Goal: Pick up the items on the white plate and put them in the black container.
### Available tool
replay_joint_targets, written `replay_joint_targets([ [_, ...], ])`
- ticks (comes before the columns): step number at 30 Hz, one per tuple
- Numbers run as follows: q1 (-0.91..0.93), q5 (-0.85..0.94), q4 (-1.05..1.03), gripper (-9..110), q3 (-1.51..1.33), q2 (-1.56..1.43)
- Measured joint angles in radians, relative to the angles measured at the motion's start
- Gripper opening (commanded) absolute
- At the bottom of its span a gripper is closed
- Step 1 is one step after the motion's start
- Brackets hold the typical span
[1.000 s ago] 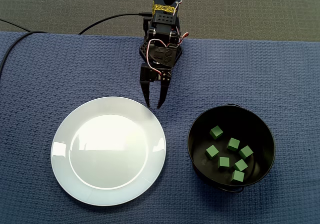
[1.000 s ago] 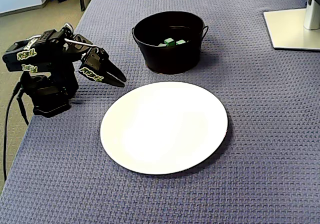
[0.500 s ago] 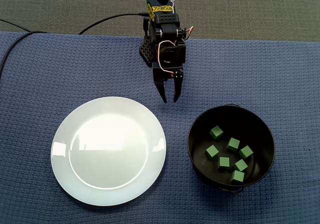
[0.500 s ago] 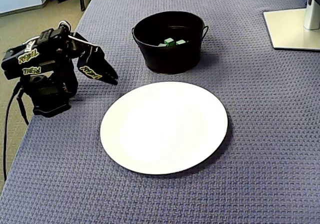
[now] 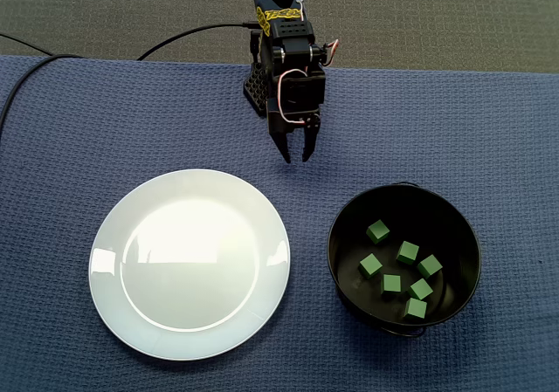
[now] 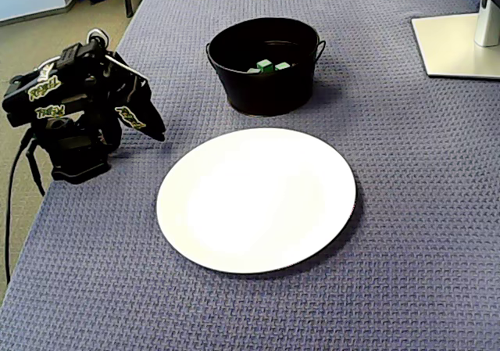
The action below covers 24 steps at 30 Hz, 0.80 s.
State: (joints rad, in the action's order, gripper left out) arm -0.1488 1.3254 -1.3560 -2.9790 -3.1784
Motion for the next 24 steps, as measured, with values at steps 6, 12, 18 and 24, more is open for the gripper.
replay_joint_targets([
  [6,0.037,-0.060,0.000,4,0.002,-0.002],
  [12,0.043,-0.060,0.000,4,0.002,-0.002],
  [18,0.043,-0.060,0.002,4,0.002,-0.002],
  [24,0.043,-0.060,0.002,4,0.002,-0.002],
])
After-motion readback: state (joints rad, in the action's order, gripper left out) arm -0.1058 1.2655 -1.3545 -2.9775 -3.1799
